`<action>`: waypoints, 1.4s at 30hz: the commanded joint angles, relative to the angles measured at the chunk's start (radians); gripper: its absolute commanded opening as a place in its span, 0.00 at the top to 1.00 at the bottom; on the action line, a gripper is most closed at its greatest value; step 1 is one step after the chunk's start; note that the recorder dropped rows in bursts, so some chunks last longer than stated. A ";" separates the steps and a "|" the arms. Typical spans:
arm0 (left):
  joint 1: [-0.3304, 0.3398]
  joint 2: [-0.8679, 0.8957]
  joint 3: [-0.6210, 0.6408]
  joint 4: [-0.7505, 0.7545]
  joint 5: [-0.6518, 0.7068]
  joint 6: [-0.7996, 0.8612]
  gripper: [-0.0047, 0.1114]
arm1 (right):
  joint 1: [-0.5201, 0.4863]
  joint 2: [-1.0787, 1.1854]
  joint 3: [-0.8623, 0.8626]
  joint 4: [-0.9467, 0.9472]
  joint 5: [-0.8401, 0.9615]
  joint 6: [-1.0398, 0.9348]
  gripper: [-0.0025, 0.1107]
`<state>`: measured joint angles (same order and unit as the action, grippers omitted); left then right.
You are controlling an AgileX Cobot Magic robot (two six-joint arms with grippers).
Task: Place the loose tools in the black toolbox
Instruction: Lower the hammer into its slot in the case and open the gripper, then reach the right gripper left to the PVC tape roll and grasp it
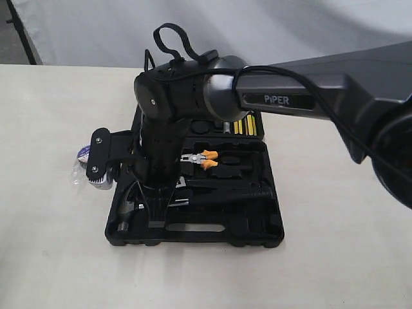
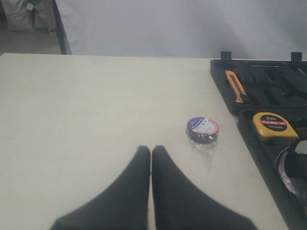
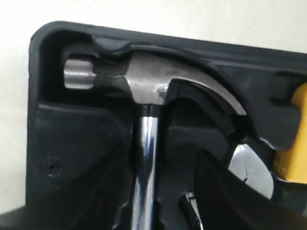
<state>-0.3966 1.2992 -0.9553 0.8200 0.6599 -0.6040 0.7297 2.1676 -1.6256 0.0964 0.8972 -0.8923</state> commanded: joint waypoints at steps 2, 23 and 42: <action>0.003 -0.008 0.009 -0.014 -0.017 -0.010 0.95 | -0.006 -0.103 -0.002 0.004 0.002 0.138 0.70; 0.003 -0.008 0.009 -0.014 -0.017 -0.010 0.95 | -0.060 -0.081 -0.139 0.139 0.049 0.545 0.98; 0.003 -0.008 0.009 -0.014 -0.017 -0.010 0.95 | -0.006 0.433 -0.817 0.098 -0.014 0.749 0.40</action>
<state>-0.3966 1.2992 -0.9553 0.8200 0.6599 -0.6040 0.7174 2.5800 -2.4325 0.2069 0.9113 -0.1518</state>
